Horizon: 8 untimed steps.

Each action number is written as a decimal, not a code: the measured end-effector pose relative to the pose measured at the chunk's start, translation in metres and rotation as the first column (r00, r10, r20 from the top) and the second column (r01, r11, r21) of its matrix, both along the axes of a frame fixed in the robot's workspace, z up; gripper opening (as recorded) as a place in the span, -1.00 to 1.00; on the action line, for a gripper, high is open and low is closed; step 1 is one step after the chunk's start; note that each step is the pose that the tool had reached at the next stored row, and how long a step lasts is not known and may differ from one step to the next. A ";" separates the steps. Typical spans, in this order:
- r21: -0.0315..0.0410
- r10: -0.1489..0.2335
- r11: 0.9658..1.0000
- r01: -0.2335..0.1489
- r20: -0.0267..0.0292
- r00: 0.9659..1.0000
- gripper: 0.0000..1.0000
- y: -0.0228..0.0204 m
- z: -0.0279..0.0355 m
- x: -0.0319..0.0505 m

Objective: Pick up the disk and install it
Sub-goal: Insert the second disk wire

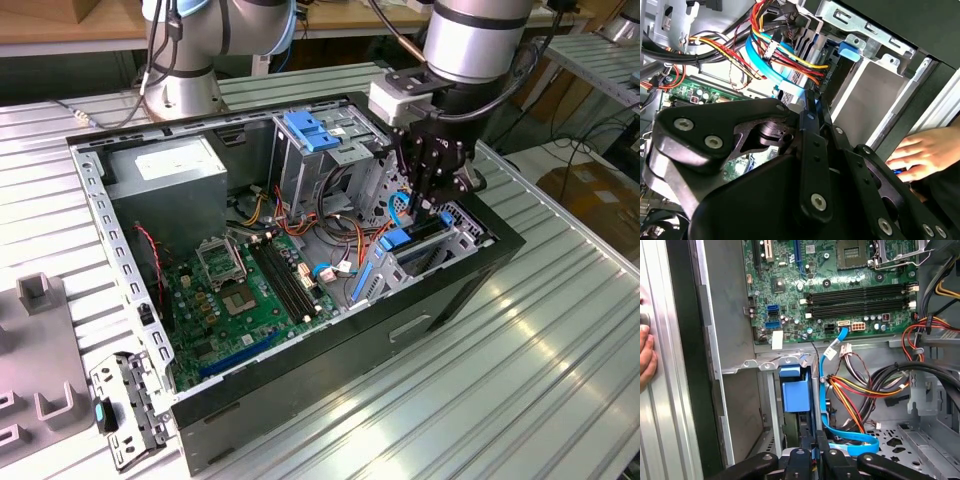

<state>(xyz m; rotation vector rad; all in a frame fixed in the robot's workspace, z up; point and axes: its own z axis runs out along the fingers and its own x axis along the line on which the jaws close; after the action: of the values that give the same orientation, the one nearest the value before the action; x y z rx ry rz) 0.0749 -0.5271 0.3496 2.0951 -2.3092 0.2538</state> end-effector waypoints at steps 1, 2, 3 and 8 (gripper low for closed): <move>0.004 0.002 1.000 -0.002 0.002 1.000 -0.68 -0.0013 -0.0002 -0.0007; 0.006 0.004 1.000 -0.004 0.002 1.000 -0.68 -0.0022 -0.0003 -0.0012; 0.008 0.004 1.000 -0.004 0.002 1.000 -0.68 -0.0029 -0.0005 -0.0014; 0.036 0.006 0.999 -0.006 0.005 1.000 -0.68 -0.0099 -0.0015 -0.0020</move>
<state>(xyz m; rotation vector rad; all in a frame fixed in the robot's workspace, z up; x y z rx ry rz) 0.0729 -0.5370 0.3481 2.1207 -2.3280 0.2198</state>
